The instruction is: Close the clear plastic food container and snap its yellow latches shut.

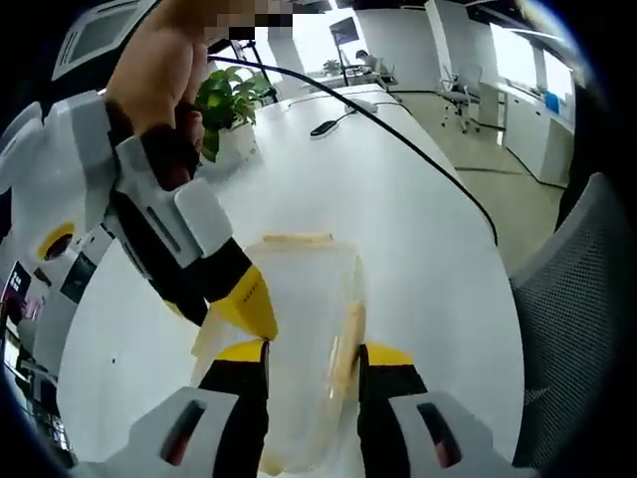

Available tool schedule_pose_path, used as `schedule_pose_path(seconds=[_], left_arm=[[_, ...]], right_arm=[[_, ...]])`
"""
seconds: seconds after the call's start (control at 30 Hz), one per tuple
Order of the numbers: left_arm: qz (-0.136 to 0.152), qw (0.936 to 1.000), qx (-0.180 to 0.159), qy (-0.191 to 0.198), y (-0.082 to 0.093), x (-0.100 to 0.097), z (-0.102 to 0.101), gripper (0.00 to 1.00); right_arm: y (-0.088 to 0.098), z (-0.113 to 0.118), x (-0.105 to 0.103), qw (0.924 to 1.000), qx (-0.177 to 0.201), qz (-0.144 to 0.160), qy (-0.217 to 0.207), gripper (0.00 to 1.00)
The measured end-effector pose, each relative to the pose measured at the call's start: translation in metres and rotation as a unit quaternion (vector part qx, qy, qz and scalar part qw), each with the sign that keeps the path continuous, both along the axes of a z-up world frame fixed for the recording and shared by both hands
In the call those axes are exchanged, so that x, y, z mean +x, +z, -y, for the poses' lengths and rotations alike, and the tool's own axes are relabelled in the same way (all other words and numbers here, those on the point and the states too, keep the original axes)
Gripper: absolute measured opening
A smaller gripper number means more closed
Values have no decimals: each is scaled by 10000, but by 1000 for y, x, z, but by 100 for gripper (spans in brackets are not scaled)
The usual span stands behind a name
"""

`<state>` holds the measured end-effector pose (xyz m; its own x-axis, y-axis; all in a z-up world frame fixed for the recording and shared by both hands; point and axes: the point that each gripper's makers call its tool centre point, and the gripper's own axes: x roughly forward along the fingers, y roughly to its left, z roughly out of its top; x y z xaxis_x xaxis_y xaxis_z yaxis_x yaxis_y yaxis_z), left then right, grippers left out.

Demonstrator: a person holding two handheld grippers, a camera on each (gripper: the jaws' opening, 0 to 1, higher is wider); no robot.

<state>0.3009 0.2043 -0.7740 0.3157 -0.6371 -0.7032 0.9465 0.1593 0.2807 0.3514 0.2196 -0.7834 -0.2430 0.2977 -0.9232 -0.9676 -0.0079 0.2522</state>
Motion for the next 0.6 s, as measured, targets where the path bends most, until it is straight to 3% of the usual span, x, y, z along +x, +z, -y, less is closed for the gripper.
schedule_pose_path(seconds=[0.37,0.43,0.47,0.5,0.6], left_arm=[[-67,9999,54,63,-4,2,0,26],[64,9999,135,2,-4,1,0,26],[333,9986,203,-347,1,3,8,24],[124,9998,167,-65,3,-2,3,24],[107,9999,57,-108,4,-2,0,24]], right_arm=[[-6,5,-6,9997,-205,-149,2,37],[-6,3,-6,9994,-304,-169,5,38],[-4,3,-6,9991,-336,-239,-12,38],[-4,2,-6,9992,-316,-239,-3,38],[-5,2,-4,9990,-280,-334,-19,38]])
